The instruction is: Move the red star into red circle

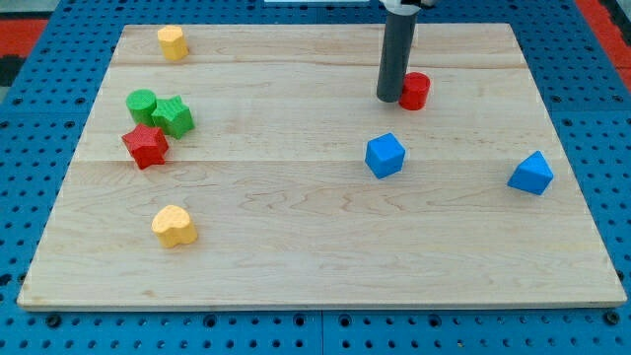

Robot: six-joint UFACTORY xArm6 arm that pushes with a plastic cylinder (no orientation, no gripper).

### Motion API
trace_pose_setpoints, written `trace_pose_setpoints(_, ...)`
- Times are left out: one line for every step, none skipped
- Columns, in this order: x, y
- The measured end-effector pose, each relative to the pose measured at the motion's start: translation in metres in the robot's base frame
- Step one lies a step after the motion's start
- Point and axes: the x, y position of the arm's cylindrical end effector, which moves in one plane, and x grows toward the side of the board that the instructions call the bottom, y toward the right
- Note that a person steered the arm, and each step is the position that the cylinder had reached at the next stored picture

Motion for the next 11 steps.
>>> trace_pose_setpoints(-0.020,0.005)
trace_pose_setpoints(0.015,0.071)
trace_pose_setpoints(0.035,0.085)
trace_pose_setpoints(0.014,0.044)
trace_pose_setpoints(-0.010,-0.016)
trace_pose_setpoints(0.022,-0.059)
trace_pose_setpoints(0.077,-0.096)
trace_pose_setpoints(0.123,-0.141)
trace_pose_setpoints(0.159,-0.193)
trace_pose_setpoints(0.160,-0.263)
trace_pose_setpoints(0.122,-0.325)
